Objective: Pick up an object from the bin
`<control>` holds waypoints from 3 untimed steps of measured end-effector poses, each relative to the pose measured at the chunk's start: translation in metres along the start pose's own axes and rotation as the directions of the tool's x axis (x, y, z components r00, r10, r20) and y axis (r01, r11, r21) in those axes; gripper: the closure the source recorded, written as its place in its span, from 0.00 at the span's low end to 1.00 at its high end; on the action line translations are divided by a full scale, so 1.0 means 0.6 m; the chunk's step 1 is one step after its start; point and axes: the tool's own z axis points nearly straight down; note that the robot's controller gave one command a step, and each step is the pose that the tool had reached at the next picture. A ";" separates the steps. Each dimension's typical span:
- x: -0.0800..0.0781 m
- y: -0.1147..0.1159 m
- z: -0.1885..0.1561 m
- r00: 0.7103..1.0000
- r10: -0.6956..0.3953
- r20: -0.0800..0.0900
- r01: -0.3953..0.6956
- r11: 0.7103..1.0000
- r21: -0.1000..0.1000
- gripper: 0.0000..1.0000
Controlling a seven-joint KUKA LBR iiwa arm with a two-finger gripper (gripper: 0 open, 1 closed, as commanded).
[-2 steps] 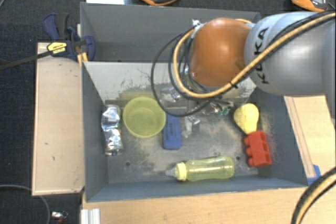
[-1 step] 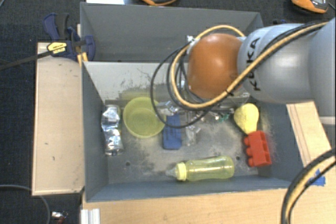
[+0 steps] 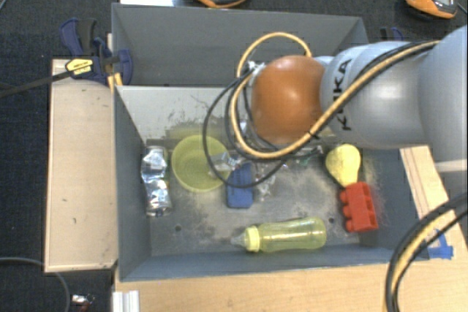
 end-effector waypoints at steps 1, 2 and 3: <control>-0.001 0.000 -0.004 0.998 -0.059 0.003 0.059 0.998 0.003 1.00; -0.001 0.000 -0.004 0.997 -0.077 0.002 0.077 0.997 0.003 1.00; 0.000 0.004 -0.061 0.997 -0.071 -0.001 0.071 0.997 -0.006 1.00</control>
Offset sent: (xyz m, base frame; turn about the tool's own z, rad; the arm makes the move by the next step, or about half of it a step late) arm 0.0000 0.0000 0.0000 0.0000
